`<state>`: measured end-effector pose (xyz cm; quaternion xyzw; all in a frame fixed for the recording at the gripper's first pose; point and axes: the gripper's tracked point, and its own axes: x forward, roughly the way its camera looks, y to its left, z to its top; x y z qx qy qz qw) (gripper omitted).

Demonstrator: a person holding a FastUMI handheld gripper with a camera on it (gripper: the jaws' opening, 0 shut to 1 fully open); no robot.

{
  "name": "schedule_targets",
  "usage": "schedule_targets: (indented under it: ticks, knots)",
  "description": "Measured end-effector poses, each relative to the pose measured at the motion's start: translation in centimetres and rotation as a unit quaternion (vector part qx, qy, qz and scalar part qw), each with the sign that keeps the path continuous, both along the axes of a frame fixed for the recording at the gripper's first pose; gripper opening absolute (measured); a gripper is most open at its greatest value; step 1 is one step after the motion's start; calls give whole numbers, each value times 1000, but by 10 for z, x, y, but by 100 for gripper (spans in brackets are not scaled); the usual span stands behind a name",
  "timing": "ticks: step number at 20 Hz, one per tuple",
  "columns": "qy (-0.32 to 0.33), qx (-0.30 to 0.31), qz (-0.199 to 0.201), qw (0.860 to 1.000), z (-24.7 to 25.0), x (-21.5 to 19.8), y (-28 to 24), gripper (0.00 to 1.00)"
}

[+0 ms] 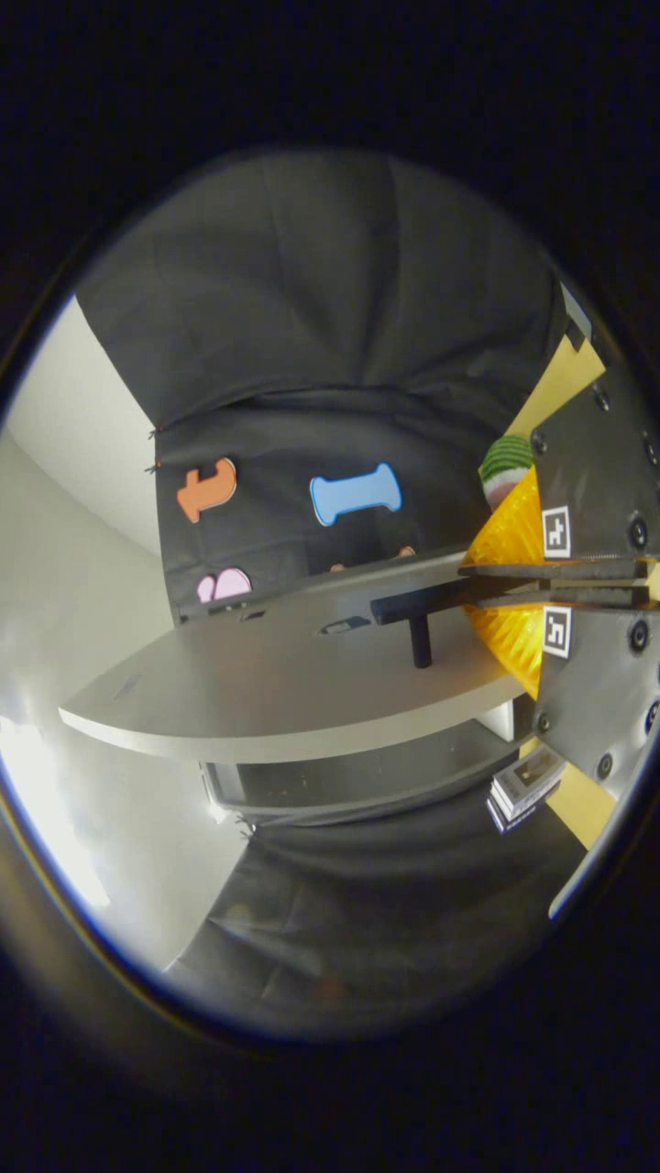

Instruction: Open the shoe cabinet door, grab the shoes and put them into the shoe cabinet, then close the shoe cabinet door.

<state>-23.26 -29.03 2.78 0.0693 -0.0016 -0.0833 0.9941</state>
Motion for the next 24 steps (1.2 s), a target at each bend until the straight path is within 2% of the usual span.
schedule_targets:
  ticks: [4, 16, 24]
  knots:
    - [-4, 2, 2, 1000, 6, -5, -29, 3]
    - [7, -16, 36, 999, 8, -4, -68, 2]
    - [-20, -26, -10, 999, 20, -43, -102, 2]
